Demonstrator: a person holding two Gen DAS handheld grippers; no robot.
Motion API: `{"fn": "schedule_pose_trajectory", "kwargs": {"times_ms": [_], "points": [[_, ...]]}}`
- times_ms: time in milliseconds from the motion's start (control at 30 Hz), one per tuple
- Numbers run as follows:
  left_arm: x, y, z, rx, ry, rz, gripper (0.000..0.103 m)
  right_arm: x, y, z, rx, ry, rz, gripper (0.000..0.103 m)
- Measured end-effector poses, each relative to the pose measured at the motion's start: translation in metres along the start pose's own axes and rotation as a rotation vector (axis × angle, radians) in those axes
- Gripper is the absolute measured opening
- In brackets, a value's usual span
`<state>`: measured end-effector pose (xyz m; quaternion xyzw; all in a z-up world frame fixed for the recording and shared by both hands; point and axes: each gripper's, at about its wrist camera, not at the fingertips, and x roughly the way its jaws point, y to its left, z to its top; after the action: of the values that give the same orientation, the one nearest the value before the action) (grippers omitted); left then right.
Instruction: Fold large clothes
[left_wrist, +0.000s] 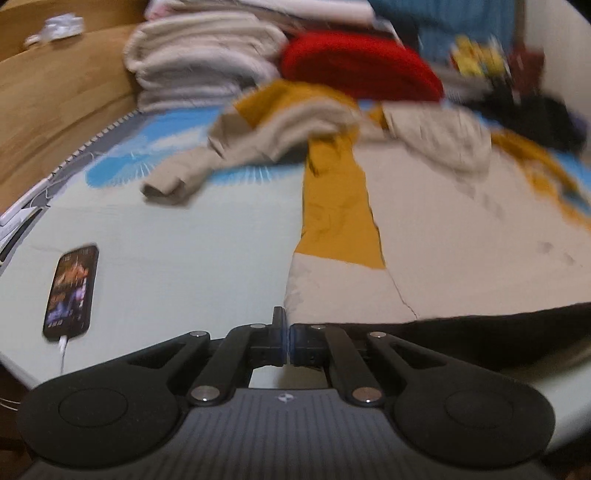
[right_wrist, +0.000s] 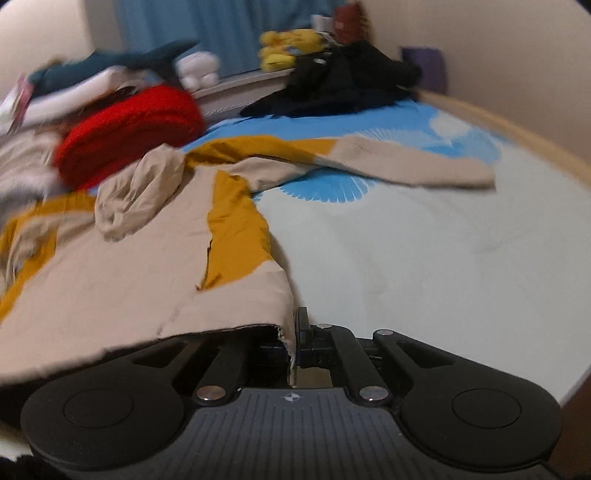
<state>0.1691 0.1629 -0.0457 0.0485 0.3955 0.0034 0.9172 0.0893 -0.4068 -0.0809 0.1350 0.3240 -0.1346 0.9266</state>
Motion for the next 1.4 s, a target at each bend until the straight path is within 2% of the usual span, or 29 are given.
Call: {"fn": "schedule_pose_trajectory", "kwargs": {"times_ms": [67, 100, 200, 333, 467, 500, 533, 567, 600, 633, 667, 733, 800, 867, 967, 1033, 1100, 1167, 1233, 1267, 1300, 1400], "points": [[0.004, -0.013, -0.005, 0.052, 0.037, 0.018, 0.002, 0.002, 0.001, -0.01, -0.083, 0.051, -0.055, 0.002], [0.007, -0.018, -0.007, 0.073, 0.057, 0.031, 0.002, 0.012, 0.003, -0.02, -0.119, 0.106, -0.091, 0.002], [0.01, -0.024, -0.015, 0.117, 0.082, 0.058, 0.002, 0.031, 0.004, -0.044, -0.159, 0.227, -0.121, 0.002], [0.013, -0.005, -0.02, 0.078, 0.109, 0.052, 0.002, 0.023, 0.01, -0.043, -0.176, 0.225, -0.115, 0.002], [-0.015, -0.006, -0.028, 0.103, 0.08, 0.054, 0.002, 0.01, 0.006, -0.036, -0.191, 0.222, -0.098, 0.002], [-0.015, -0.005, -0.03, 0.106, 0.097, 0.059, 0.003, 0.005, 0.006, -0.035, -0.205, 0.213, -0.096, 0.002], [-0.013, -0.008, -0.031, 0.112, 0.119, 0.077, 0.014, 0.007, 0.004, -0.034, -0.2, 0.225, -0.096, 0.002], [-0.009, -0.011, -0.031, 0.125, 0.141, 0.105, 0.034, 0.012, 0.002, -0.035, -0.192, 0.254, -0.102, 0.004], [-0.01, -0.012, -0.03, 0.132, 0.149, 0.136, 0.049, 0.021, 0.002, -0.034, -0.196, 0.287, -0.127, 0.011], [-0.017, -0.012, -0.032, 0.125, 0.137, 0.169, 0.074, 0.024, 0.003, -0.034, -0.206, 0.312, -0.154, 0.034], [-0.029, -0.008, -0.033, 0.109, 0.111, 0.171, 0.086, 0.022, 0.006, -0.034, -0.225, 0.326, -0.181, 0.053], [-0.057, 0.003, -0.039, 0.06, 0.095, 0.114, 0.088, 0.004, 0.005, -0.035, -0.257, 0.321, -0.187, 0.061], [-0.084, 0.016, -0.041, 0.002, 0.062, 0.08, 0.089, -0.025, 0.003, -0.034, -0.289, 0.306, -0.159, 0.063], [-0.102, 0.019, -0.033, -0.035, -0.007, 0.064, 0.093, -0.046, 0.001, -0.03, -0.286, 0.268, -0.145, 0.063], [-0.102, -0.001, -0.007, -0.072, -0.115, -0.011, 0.099, -0.06, 0.016, -0.013, -0.249, 0.15, -0.031, 0.063], [-0.082, -0.023, 0.006, -0.064, -0.135, -0.072, 0.103, -0.047, 0.041, -0.004, -0.264, 0.101, 0.051, 0.063], [-0.044, -0.047, 0.01, -0.038, -0.072, -0.106, 0.103, -0.017, 0.066, -0.006, -0.301, 0.114, 0.068, 0.063], [0.002, -0.063, 0.005, -0.007, 0.082, -0.116, 0.103, 0.017, 0.081, -0.018, -0.331, 0.196, 0.035, 0.063], [0.047, -0.072, -0.014, 0.066, 0.266, -0.044, 0.103, 0.044, 0.086, -0.036, -0.384, 0.291, 0.003, 0.063], [0.058, -0.072, -0.022, 0.095, 0.302, -0.021, 0.103, 0.051, 0.084, -0.045, -0.398, 0.324, -0.009, 0.063], [0.055, -0.066, -0.025, 0.067, 0.252, -0.045, 0.103, 0.055, 0.08, -0.053, -0.39, 0.338, -0.009, 0.063], [0.044, -0.055, -0.009, 0.035, 0.28, -0.001, 0.102, 0.051, 0.072, -0.052, -0.354, 0.334, 0.008, 0.066]]}}
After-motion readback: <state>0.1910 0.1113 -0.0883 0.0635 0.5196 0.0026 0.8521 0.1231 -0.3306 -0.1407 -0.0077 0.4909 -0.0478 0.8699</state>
